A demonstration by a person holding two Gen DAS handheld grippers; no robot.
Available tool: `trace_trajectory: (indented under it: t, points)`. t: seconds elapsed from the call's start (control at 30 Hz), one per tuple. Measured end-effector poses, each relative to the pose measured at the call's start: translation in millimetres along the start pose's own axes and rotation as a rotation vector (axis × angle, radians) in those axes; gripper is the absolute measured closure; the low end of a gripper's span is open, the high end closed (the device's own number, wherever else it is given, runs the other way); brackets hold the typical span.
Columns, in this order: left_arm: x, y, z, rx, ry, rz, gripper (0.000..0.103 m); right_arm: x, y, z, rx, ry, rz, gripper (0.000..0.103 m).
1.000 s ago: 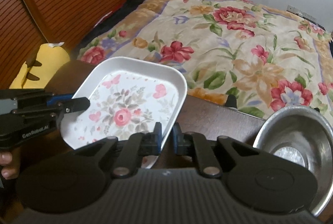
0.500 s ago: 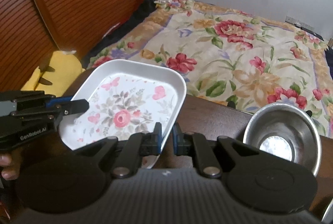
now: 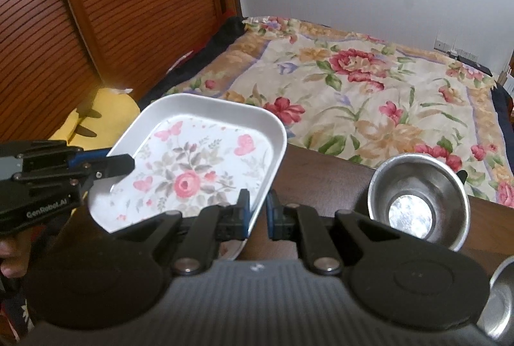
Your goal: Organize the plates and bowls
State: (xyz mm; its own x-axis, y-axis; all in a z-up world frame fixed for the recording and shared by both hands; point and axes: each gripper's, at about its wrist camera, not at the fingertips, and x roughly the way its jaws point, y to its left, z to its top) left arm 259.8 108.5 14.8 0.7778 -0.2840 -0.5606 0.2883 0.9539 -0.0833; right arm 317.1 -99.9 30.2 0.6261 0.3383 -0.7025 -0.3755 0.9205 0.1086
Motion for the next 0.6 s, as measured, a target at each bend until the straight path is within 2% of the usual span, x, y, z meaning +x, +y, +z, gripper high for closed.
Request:
trace_trajectory:
  t: [0.6]
  points:
    - [-45.0,-19.2,-33.0,0.025,0.003,0.006,0.09,-39.2,18.8,-37.1,-0.024,-0.034,0.003,0.091]
